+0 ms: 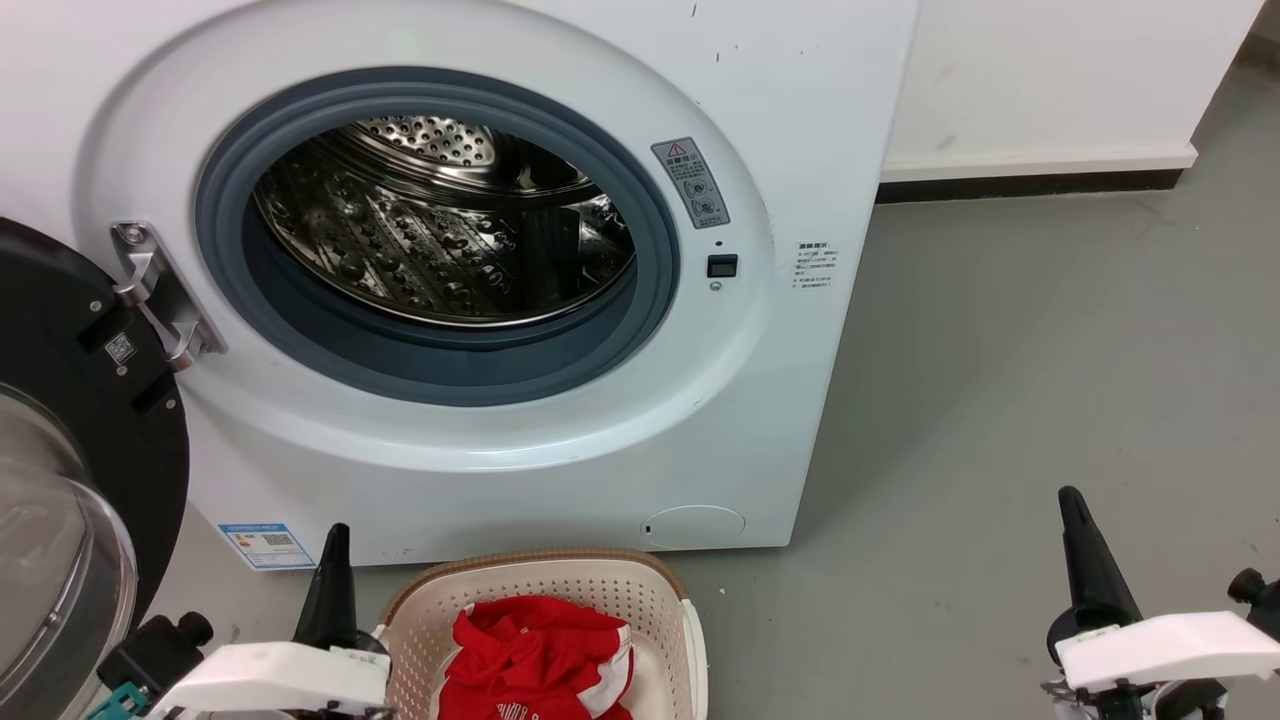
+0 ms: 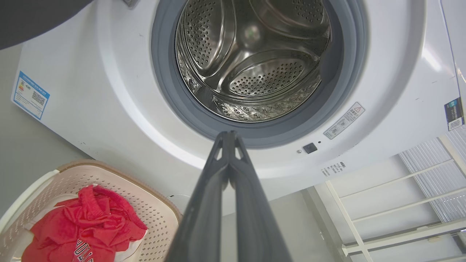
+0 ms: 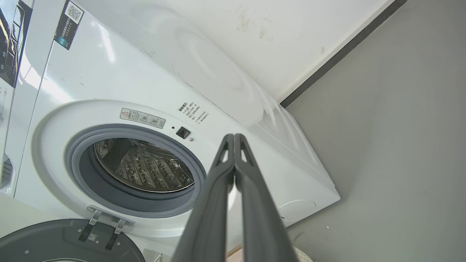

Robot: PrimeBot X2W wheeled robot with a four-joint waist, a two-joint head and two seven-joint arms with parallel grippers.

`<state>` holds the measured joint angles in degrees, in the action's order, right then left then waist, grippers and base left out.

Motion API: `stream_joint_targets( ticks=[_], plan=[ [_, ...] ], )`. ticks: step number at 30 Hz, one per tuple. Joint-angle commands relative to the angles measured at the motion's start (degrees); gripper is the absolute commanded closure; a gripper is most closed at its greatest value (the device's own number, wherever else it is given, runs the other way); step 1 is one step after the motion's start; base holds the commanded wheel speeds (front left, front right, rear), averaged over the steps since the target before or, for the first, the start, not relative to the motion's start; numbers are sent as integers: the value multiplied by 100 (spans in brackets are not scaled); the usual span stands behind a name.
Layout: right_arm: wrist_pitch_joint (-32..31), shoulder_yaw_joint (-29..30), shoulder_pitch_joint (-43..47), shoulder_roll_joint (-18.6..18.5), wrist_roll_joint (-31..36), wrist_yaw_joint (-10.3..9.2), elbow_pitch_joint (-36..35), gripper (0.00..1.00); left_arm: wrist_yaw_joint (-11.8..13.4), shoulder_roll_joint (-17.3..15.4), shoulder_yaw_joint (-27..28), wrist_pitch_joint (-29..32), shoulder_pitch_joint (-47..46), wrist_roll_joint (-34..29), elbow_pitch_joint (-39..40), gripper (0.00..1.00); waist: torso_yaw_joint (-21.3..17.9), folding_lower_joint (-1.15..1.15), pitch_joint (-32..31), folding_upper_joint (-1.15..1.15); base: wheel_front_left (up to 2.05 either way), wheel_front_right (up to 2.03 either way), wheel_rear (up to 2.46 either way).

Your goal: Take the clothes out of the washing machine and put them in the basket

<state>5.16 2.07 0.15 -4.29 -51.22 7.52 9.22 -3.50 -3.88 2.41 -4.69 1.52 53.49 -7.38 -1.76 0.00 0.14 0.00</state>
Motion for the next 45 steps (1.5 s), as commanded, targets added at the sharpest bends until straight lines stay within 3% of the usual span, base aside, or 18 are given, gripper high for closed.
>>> stream_joint_targets(
  ticks=[1, 45],
  plan=[
    [-38, 15, -147, -48, -217, -1, -28, 100, -37, -50, 30, 39, -175, 197, 26, 100, 4, 0, 0, 0, 0, 0, 0],
    [-680, 157, -499, -33, -2934, -3, 307, 100, -290, -36, 174, 673, -604, 2748, -434, 100, 105, 0, 3, 0, 0, 0, 0]
  ],
)
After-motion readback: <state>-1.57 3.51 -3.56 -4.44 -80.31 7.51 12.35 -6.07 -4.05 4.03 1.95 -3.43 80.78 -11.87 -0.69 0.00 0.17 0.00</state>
